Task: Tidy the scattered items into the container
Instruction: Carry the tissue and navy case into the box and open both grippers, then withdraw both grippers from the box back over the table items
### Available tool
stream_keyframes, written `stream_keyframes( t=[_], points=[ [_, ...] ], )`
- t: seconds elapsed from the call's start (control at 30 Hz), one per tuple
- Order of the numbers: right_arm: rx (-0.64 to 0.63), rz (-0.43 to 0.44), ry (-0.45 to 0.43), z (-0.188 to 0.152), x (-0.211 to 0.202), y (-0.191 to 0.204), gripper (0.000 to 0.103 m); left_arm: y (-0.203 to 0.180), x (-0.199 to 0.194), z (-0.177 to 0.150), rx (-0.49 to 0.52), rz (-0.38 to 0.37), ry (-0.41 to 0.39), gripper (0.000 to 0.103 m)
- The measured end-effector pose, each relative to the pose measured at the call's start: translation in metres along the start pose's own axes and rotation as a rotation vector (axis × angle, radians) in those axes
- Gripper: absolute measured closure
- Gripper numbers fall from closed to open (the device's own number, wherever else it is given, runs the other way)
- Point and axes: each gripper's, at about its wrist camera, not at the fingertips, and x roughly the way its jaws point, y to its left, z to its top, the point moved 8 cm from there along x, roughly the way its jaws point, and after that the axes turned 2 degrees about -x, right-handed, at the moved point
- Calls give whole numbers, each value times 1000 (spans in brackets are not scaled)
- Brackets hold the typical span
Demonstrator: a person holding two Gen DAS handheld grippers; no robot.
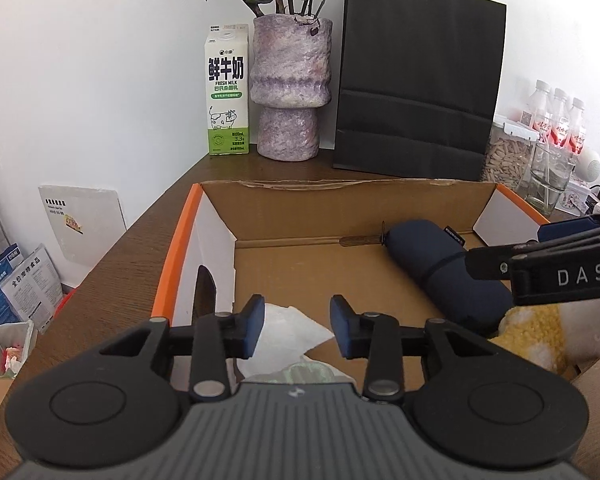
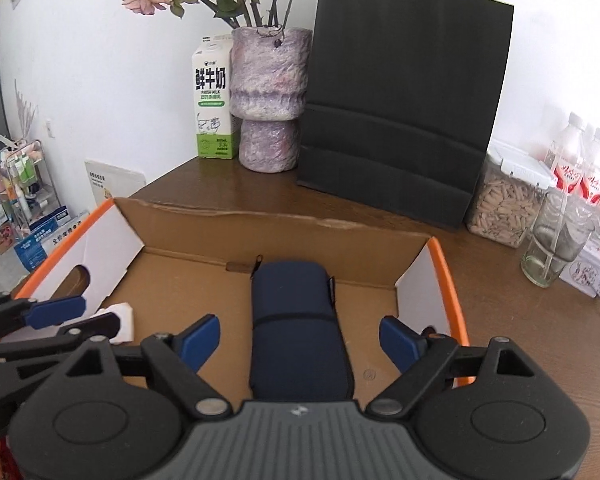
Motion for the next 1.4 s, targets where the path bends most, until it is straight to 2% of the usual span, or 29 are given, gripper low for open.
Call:
stream_keyframes(
  t=[0.17,0.3,0.67,0.77,0.83,0.97,1.1,1.4],
  points=[
    [4,3,-17,-6,-11,5,17,0,-8,1,-5,-7,-14,65],
    [-1,-9,-44,-3,-27,7,15,0,-19,3,0,3,-43,56],
    [45,-9,-157,-1,-82,1,13,4,-43,-4,-3,2,-67,55],
    [41,-7,-182,-4,-98,4,12,5,-56,-4,-12,-2,-93,44],
    [37,-9,-204,-8,-110,7,4,5,-67,-4,-14,2,-114,35],
    [26,-19,-240,-21,-135,15,3,9,-93,-3,-24,9,-174,0],
    [26,-29,-271,-40,-159,23,0,16,-121,-5,-50,1,-227,0],
    [31,-50,-294,-91,-200,45,0,26,-171,-29,-44,-12,-265,0]
  ],
)
